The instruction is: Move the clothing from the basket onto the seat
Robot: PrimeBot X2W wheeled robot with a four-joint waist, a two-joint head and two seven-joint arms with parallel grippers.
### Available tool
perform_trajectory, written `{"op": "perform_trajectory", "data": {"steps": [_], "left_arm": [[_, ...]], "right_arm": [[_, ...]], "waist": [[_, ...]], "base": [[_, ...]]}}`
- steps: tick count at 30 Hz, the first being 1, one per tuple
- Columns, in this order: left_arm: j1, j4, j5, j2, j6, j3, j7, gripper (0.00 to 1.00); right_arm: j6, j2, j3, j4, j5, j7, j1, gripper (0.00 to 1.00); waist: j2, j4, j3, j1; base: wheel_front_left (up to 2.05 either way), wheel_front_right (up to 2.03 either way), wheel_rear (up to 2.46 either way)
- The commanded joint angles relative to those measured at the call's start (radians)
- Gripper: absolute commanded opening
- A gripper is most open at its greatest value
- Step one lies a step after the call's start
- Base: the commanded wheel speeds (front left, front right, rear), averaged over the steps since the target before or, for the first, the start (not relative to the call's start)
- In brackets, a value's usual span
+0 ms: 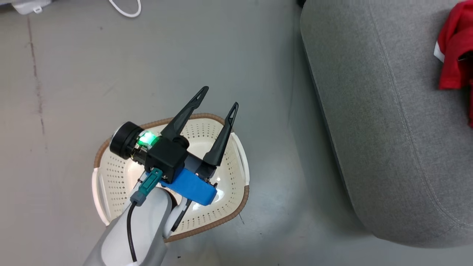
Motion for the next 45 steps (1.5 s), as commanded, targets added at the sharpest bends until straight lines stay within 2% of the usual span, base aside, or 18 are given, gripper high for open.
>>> {"op": "perform_trajectory", "data": {"steps": [1, 7, 14, 22, 34, 39, 45], "left_arm": [[0.015, 0.004, -0.007, -0.007, -0.001, 0.006, -0.003, 1.00], [0.079, 0.031, -0.034, -0.032, -0.001, 0.027, -0.003, 1.00], [0.185, 0.064, -0.068, -0.052, -0.001, 0.073, -0.003, 1.00], [0.299, 0.078, -0.088, -0.062, -0.001, 0.144, -0.003, 1.00], [0.398, 0.106, -0.079, -0.077, -0.001, 0.245, -0.003, 1.00], [0.415, 0.115, -0.071, -0.082, -0.001, 0.291, -0.003, 1.00], [0.426, 0.121, -0.060, -0.083, -0.001, 0.336, -0.003, 1.00]], "right_arm": [[0.000, -0.006, 0.011, -0.011, 0.013, -0.007, 0.031, 1.00], [0.000, 0.020, 0.070, -0.079, 0.024, -0.007, 0.135, 1.00], [0.000, 0.092, 0.154, -0.238, 0.031, 0.047, 0.319, 1.00], [0.000, 0.176, 0.215, -0.405, 0.055, 0.105, 0.509, 1.00], [0.000, 0.302, 0.262, -0.646, 0.058, 0.142, 0.757, 1.00], [0.000, 0.344, 0.284, -0.683, 0.074, 0.134, 0.835, 1.00], [0.000, 0.356, 0.336, -0.676, 0.090, 0.118, 0.887, 1.00]], "waist": [[0.0000, 0.012, -0.044, -0.0001], [0.0000, 0.032, -0.170, -0.0001], [0.0000, 0.064, -0.320, -0.0001], [0.0000, 0.101, -0.437, -0.0001], [0.0000, 0.197, -0.527, -0.0001], [0.0000, 0.232, -0.544, -0.0001], [0.0000, 0.259, -0.555, -0.0001]], "base": [[0.00, 0.00, 0.00], [0.00, 0.00, 0.00], [0.00, 0.00, 0.00], [0.00, 0.00, 0.00], [0.00, 0.00, 0.00], [0.00, 0.00, 0.00], [0.00, 0.00, 0.00]]}}
